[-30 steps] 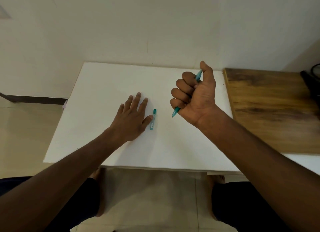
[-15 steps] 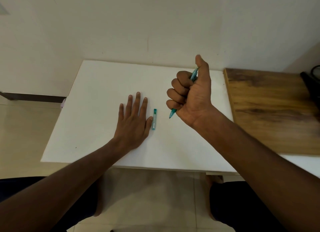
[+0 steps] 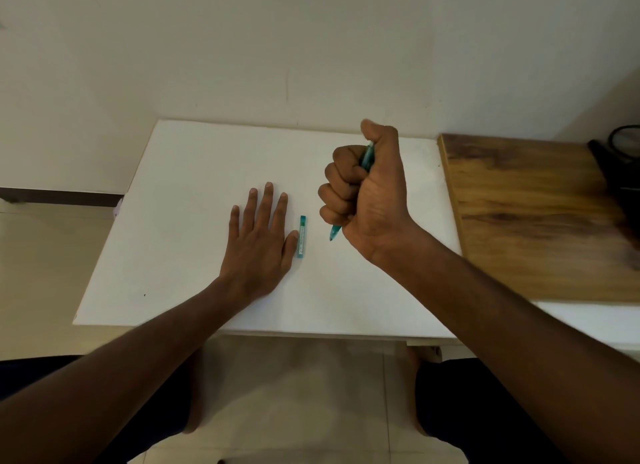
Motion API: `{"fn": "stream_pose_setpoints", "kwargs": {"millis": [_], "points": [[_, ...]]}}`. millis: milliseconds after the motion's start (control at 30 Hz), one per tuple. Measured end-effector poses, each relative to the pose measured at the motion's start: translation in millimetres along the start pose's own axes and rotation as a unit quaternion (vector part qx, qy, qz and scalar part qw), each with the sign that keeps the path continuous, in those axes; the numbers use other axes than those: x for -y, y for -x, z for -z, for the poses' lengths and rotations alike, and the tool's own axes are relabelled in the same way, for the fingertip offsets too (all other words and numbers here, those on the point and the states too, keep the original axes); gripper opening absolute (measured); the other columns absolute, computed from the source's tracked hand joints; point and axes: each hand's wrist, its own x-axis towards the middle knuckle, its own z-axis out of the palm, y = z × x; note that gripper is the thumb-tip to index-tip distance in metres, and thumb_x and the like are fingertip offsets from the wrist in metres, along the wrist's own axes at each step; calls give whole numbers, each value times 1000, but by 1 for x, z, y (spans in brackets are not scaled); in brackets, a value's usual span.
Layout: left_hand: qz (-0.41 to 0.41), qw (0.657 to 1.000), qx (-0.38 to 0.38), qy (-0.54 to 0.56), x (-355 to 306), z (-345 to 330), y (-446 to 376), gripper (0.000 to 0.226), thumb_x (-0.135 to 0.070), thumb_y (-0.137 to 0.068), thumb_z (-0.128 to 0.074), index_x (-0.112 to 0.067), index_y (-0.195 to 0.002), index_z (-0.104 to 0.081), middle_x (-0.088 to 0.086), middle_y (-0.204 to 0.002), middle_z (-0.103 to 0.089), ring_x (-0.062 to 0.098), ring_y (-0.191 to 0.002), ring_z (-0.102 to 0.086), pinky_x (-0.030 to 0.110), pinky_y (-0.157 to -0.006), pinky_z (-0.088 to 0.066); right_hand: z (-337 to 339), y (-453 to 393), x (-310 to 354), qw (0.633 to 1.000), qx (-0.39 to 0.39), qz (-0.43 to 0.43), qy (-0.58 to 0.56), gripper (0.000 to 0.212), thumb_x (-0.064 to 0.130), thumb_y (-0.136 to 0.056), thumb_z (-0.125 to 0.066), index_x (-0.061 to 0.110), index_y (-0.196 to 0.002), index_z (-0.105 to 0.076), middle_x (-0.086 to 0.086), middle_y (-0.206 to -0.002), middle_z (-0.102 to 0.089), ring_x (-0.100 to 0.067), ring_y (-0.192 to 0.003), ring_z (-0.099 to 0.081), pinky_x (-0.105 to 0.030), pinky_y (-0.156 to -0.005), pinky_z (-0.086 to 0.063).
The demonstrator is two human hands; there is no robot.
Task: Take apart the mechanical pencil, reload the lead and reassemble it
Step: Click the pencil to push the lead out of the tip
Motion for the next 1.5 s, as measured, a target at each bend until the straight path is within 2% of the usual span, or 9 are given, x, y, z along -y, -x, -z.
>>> {"fn": "stream_pose_setpoints", "kwargs": {"millis": [167,300,433,500,600,733,900,1067,1500], "points": [[0,1000,2,0,-1,3,1,78,-59,-108,-14,-19,-174,-4,10,-183,9,36,-169,7,60,-135,-6,3,-2,2,1000,-25,-3,2,61,40,-109,-26,23,-50,-24,4,-47,-18,-12,-44,-12,-21,-47,-14],[-1,1000,2,2,-2,5,2,75,-56,-111,-18,-19,-174,-3,10,-183,10,36,-169,8,60,-135,-5,3,-2,3,999,-34,-6,-8,68,58,-108,-34,23,-50,-25,5,-47,-19,-12,-44,-13,-21,-46,-16],[-2,1000,1,3,-2,5,2,74,-55,-112,-20,-19,-174,-4,10,-183,9,36,-169,8,60,-136,-4,4,-3,4,999,-46,-3,4,54,41,-108,-28,19,-60,-16,-1,-56,-11,-15,-49,-8,-23,-49,-12],[-2,1000,0,3,-1,5,2,74,-55,-112,-24,-19,-174,-4,10,-183,9,36,-169,8,59,-136,-5,4,-4,3,999,-51,0,9,55,42,-108,-30,20,-59,-17,-1,-56,-12,-15,-49,-8,-24,-49,-12],[0,1000,1,3,0,4,2,74,-55,-112,-23,-20,-174,-3,9,-183,9,35,-169,8,60,-136,-5,5,-3,2,999,-40,-12,-6,67,59,-107,-34,23,-51,-24,4,-48,-18,-12,-44,-12,-21,-45,-16],[-2,1000,0,2,0,4,2,77,-58,-109,-17,-20,-174,-4,9,-183,8,36,-169,7,59,-135,-5,8,-6,4,999,-32,-15,-18,63,43,-108,-26,23,-48,-27,6,-44,-21,-10,-40,-15,-17,-44,-20],[-2,1000,0,5,0,5,2,77,-58,-108,-17,-20,-174,-5,9,-183,8,36,-169,6,60,-135,-6,8,-3,2,999,-19,-19,-19,63,59,-107,-30,21,-58,-18,2,-52,-14,-14,-46,-10,-23,-48,-13],[-2,1000,1,4,-2,7,3,78,-58,-107,-15,-19,-174,-6,10,-183,7,35,-169,6,60,-135,-6,8,-3,1,1000,10,-15,1,52,42,-106,-20,18,-60,-17,0,-55,-12,-14,-48,-8,-24,-50,-10],[-19,1000,-4,14,-1,6,2,77,-56,-109,-15,-16,-174,-5,6,-184,5,29,-170,6,57,-136,-5,3,0,-2,999,16,-36,24,58,51,-109,-29,20,-62,-15,1,-56,-12,-14,-48,-8,-25,-49,-10]]}}
